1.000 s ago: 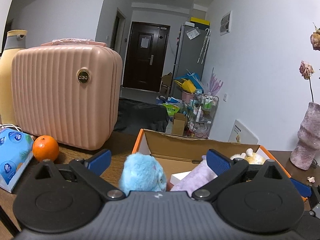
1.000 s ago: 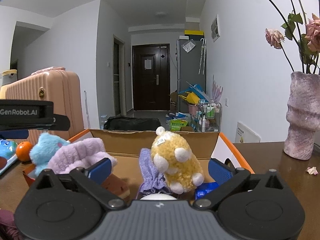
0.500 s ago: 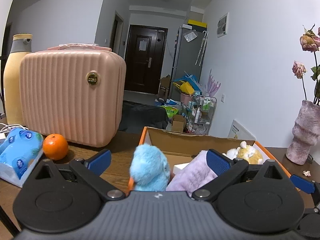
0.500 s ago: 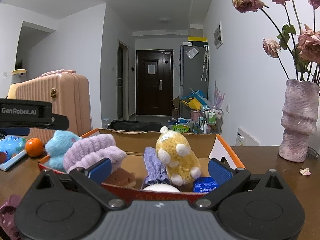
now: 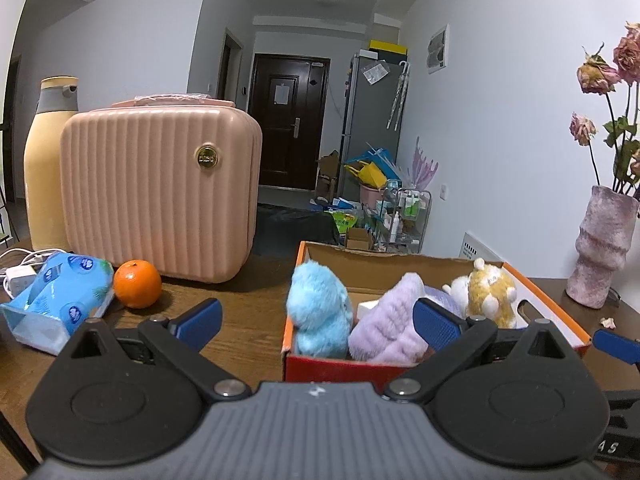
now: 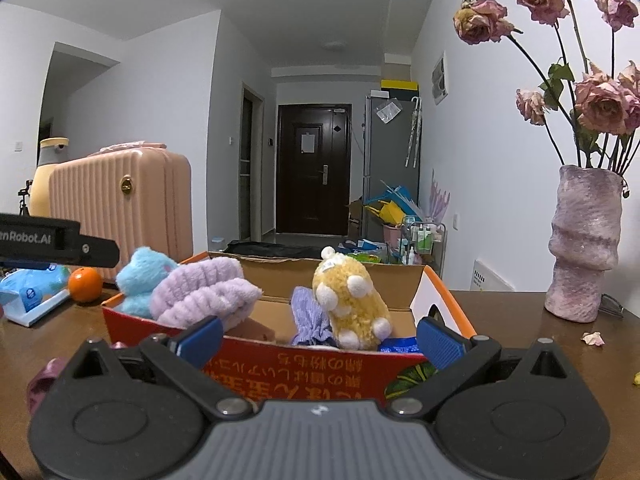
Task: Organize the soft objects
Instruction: 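Move both tools back toward the pink scrunchie and clear wrapped roll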
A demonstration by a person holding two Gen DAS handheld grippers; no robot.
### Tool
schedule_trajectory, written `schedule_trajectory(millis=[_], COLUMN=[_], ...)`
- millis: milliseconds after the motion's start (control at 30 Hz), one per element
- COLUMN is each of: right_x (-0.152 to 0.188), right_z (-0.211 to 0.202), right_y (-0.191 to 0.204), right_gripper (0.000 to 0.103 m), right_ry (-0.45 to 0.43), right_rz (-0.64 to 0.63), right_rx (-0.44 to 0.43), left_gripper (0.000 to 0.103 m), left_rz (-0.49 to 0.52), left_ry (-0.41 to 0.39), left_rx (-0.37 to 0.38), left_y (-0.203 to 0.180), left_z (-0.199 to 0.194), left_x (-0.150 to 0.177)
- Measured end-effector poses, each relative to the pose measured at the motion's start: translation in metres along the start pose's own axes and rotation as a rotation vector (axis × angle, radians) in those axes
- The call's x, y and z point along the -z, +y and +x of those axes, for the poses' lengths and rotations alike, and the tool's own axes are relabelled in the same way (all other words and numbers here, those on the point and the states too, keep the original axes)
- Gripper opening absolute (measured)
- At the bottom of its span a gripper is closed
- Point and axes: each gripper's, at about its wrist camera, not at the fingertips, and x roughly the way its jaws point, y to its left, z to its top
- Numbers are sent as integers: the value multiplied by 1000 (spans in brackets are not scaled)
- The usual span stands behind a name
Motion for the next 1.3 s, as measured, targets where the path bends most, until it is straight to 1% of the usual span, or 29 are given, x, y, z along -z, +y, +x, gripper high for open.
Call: schedule_trajectory(millis=[567,1033,1300], right_x=[14,26,32], right_z=[-42,-78,-94], right_y=[7,25,37], right_gripper=[103,103,103], right_ry=[18,39,54], right_rz=[-14,-30,-25], right_rx=[-10,-17,-28], left_gripper=[103,103,103], left_rz=[32,54,48], left_ry=[28,70,91], left_rx=[3,1,4], left_y=[13,27,38], left_z=[-45,-77,-95], left_x=[24,42,51])
